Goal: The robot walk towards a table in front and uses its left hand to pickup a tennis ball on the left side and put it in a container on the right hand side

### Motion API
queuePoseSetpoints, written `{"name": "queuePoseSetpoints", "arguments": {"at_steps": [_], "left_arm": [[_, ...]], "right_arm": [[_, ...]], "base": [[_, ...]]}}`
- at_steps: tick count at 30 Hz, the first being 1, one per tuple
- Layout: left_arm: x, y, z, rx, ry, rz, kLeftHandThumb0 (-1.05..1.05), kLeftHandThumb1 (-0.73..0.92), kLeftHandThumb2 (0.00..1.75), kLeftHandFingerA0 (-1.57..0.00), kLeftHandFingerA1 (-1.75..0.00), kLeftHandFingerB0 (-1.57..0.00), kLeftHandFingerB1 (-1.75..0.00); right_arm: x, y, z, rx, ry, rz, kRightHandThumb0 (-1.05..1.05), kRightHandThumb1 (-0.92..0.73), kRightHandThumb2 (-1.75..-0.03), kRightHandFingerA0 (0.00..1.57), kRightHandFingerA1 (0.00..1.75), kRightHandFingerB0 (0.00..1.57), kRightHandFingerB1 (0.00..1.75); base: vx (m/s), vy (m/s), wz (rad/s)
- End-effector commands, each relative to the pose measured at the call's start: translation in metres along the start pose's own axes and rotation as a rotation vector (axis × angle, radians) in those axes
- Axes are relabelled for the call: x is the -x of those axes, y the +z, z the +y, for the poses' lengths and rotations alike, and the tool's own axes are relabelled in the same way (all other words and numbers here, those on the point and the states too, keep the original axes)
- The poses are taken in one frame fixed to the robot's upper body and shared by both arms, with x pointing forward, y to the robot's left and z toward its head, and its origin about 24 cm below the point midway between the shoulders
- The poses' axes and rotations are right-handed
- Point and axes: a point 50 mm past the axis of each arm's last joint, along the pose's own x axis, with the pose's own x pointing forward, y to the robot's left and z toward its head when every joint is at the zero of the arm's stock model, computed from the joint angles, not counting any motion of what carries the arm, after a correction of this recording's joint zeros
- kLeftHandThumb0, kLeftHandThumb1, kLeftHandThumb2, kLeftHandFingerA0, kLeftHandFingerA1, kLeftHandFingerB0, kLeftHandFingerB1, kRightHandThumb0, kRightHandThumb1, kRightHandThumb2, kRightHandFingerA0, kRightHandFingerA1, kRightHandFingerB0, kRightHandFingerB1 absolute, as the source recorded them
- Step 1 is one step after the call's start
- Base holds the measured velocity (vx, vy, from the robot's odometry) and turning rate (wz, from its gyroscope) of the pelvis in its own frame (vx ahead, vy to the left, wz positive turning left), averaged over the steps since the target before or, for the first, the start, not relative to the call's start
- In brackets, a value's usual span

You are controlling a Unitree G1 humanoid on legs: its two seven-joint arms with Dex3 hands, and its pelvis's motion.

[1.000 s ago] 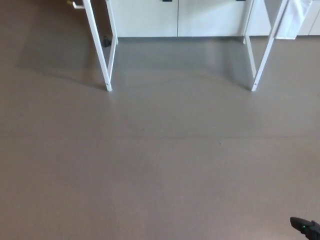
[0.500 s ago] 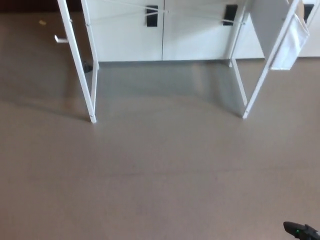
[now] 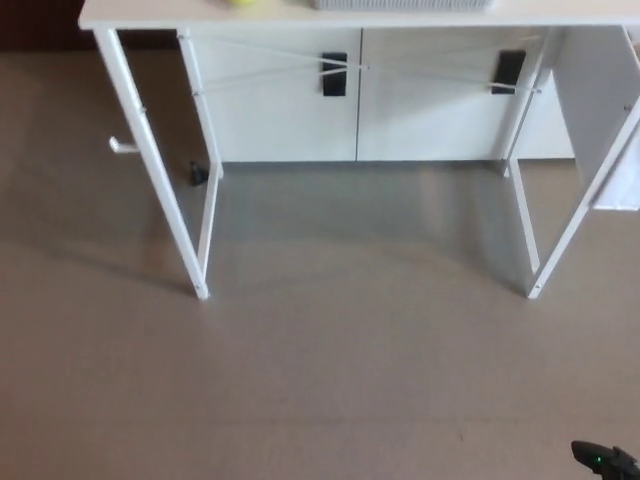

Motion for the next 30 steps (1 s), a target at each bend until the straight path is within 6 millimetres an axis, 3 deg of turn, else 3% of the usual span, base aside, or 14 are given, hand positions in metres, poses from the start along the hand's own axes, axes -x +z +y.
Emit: {"name": "queuePoseSetpoints", "arguments": {"at_steps": [1, 4, 14, 23, 29, 30], "left_arm": [[0.001, 0.002, 0.006, -0.022, 0.012, 0.000, -0.12, 0.51, 0.55, -0.39, -0.44, -0.33, -0.31], [0.004, -0.009, 0.007, -0.017, 0.014, 0.036, -0.13, 0.50, 0.54, -0.44, -0.45, -0.33, -0.31], [0.007, -0.013, 0.005, -0.039, 0.002, 0.036, -0.13, 0.52, 0.55, -0.41, -0.44, -0.34, -0.32], [0.009, -0.012, 0.006, -0.064, -0.006, 0.038, -0.13, 0.54, 0.55, -0.41, -0.44, -0.34, -0.32], [0.011, -0.017, 0.007, -0.065, -0.004, 0.056, -0.13, 0.53, 0.55, -0.40, -0.44, -0.35, -0.32], [0.012, -0.020, 0.008, -0.066, -0.001, 0.073, -0.15, 0.53, 0.56, -0.41, -0.46, -0.36, -0.32]], "right_arm": [[0.005, -0.009, -0.002, 0.010, -0.008, 0.021, -0.27, -0.64, -0.58, 0.58, 0.53, 0.30, 0.37], [0.012, -0.020, -0.005, 0.010, -0.012, 0.046, -0.26, -0.64, -0.58, 0.59, 0.53, 0.30, 0.37], [0.018, -0.029, -0.008, 0.014, -0.010, 0.055, -0.26, -0.65, -0.58, 0.57, 0.50, 0.30, 0.37], [0.022, -0.034, -0.006, -0.002, -0.017, 0.062, -0.24, -0.64, -0.59, 0.58, 0.52, 0.31, 0.38], [0.027, -0.042, -0.006, 0.005, -0.014, 0.090, -0.25, -0.64, -0.58, 0.54, 0.51, 0.30, 0.37], [0.030, -0.045, -0.006, 0.015, -0.018, 0.092, -0.23, -0.63, -0.58, 0.60, 0.54, 0.32, 0.38]], "base": [[0.34, 0.069, -0.19], [0.43, 0.200, -0.21], [0.35, 0.128, -0.14], [0.42, -0.064, 0.35], [0.40, -0.042, -0.11], [0.39, 0.008, -0.23]]}}
